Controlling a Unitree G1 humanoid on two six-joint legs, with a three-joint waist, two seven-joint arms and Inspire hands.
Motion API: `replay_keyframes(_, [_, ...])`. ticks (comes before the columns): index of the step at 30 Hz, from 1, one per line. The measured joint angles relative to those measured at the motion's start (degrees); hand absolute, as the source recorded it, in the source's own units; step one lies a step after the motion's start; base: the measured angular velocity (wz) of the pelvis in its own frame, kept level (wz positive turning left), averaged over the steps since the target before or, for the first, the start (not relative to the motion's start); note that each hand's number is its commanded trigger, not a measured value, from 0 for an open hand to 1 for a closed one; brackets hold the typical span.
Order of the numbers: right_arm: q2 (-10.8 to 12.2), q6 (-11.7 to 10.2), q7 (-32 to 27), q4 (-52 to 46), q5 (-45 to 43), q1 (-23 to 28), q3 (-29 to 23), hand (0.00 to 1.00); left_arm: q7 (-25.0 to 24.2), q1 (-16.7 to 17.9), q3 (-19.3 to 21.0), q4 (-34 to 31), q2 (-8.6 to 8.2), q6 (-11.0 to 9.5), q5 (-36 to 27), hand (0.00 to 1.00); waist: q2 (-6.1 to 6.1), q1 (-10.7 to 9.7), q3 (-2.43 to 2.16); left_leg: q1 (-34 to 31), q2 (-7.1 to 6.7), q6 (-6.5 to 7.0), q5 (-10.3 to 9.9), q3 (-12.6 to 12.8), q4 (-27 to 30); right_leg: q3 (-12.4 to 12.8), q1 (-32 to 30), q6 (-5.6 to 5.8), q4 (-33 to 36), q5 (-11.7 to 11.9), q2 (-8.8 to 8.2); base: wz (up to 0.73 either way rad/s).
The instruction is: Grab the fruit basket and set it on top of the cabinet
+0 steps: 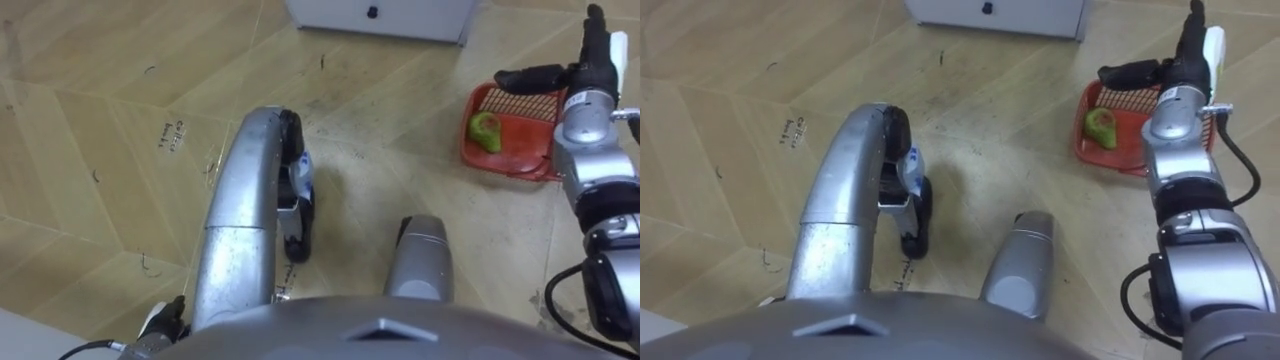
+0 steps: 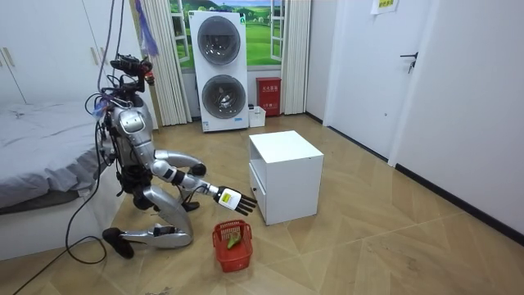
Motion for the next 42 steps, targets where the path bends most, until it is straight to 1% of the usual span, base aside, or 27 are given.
replay_keyframes(5, [0.1, 0.0, 0.2, 0.7, 0.0, 0.0, 0.0, 0.0, 0.0, -0.3, -0.1, 0.0, 0.0, 0.2, 0.1, 0.0, 0.16, -1.1, -0.09, 0.5, 0.13, 0.03, 0.0, 0.0, -0.1, -0.3, 0.5, 0.0, 0.1, 0.0, 0.0, 0.0])
replay_keyframes(7, [0.1, 0.1, 0.3, 3.2, 0.0, 0.0, 0.0, 0.0, -0.3, -1.1, -0.1, 0.1, -0.03, 1.1, 0.0, 0.0, 0.15, -1.1, -0.08, 0.7, 0.39, 0.02, 0.0, 0.0, -0.1, -0.4, 0.7, -0.01, 0.1, 0.0, 0.07, 0.0])
replay_keyframes(10, [0.1, 0.2, 0.9, 6.3, 0.1, 0.2, 0.0, 0.0, -0.6, -2.4, -0.1, 0.1, -0.04, 1.3, 0.0, 0.0, 0.17, -1.2, -0.07, 0.5, 0.66, 0.02, 0.0, 0.1, -0.1, -0.4, 0.3, -0.07, 0.2, 0.0, 0.12, 0.0])
replay_keyframes(12, [0.2, 0.3, 1.2, 7.8, 0.4, 0.2, 0.0, 0.0, -0.7, -3.3, 0.0, 0.3, -0.04, 1.3, 0.0, 0.0, 0.21, -1.2, -0.08, 0.3, 0.71, 0.02, 0.0, 0.2, -0.1, -0.2, 0.1, -0.08, 0.3, 0.0, 0.15, 0.0])
replay_keyframes(16, [0.2, 1.1, 3.0, 9.8, 1.4, 0.2, 0.0, 0.0, -0.9, -4.4, 0.0, 0.4, -0.06, 1.3, 0.1, 0.0, 0.27, -1.0, -0.11, 0.2, 0.83, 0.03, 0.0, 0.2, 0.1, -0.2, -0.1, -0.08, 0.4, 0.0, 0.2, 0.0])
replay_keyframes(18, [0.2, 1.4, 3.3, 10.1, 1.7, 0.2, 0.0, 0.0, -0.9, -4.4, 0.0, 0.4, -0.06, 1.4, 0.1, 0.0, 0.43, -1.0, -0.14, 0.3, 0.88, 0.03, 0.0, 0.1, 0.2, -0.1, 0.0, -0.09, 0.5, 0.0, 0.27, 0.0])
replay_keyframes(22, [0.2, 1.5, 3.5, 11.6, 3.6, 0.3, 0.0, 0.0, -1.0, -4.6, 0.0, 0.4, -0.05, 2.0, 0.0, 0.0, 0.92, -0.8, -0.21, 0.3, 0.96, 0.15, 0.1, 0.1, 0.3, -0.1, 0.0, -0.08, 0.7, -0.1, 0.38, 0.0])
replay_keyframes(25, [0.3, 2.3, 3.5, 12.4, 4.4, 0.3, 0.0, 0.0, -1.0, -4.7, 0.0, 0.4, -0.05, 2.2, 0.0, 0.0, 1.19, -0.7, -0.27, 0.3, 1.24, 0.16, 0.1, 0.1, 0.4, 0.0, -0.1, -0.09, 0.8, -0.1, 0.6, -0.02])
replay_keyframes(28, [0.3, 2.6, 4.1, 13.4, 6.0, 0.3, 0.0, 0.0, -1.1, -5.2, 0.0, 0.4, -0.05, 2.2, 0.0, 0.0, 1.28, -0.4, -0.27, 0.3, 1.39, 0.14, 0.1, 0.0, 0.4, -0.2, 0.0, -0.08, 0.8, -0.1, 0.86, 0.0])
replay_keyframes(31, [0.4, 2.7, 4.8, 16.3, 8.7, 0.3, 0.1, 0.0, -1.5, -6.1, 0.0, 0.5, -0.06, 2.2, 0.0, 0.0, 1.2, 0.5, -0.23, 0.3, 1.59, 0.09, 0.1, -0.1, 0.4, -0.6, 0.0, -0.08, 0.9, -0.1, 1.01, 0.0])
replay_keyframes(37, [0.6, 2.7, 6.6, 17.1, 13.7, 0.3, 0.1, 0.0, -1.8, -6.8, -0.1, 2.7, -0.06, 2.2, -0.1, 0.0, 0.8, 0.5, 0.03, 0.2, 1.66, 0.09, 0.1, -0.1, 0.4, -0.6, -0.1, -0.08, 0.9, -0.1, 1.06, 0.0])
replay_keyframes(42, [0.6, 2.7, 9.0, 17.8, 17.2, 0.3, 0.2, 0.0, -2.2, -6.9, 0.0, 2.7, -0.06, 2.2, 0.0, 0.0, 0.7, 0.6, 0.08, 0.2, 1.67, 0.08, 0.1, -0.2, 0.5, -0.4, -0.1, -0.09, 0.9, -0.1, 1.15, 0.0])
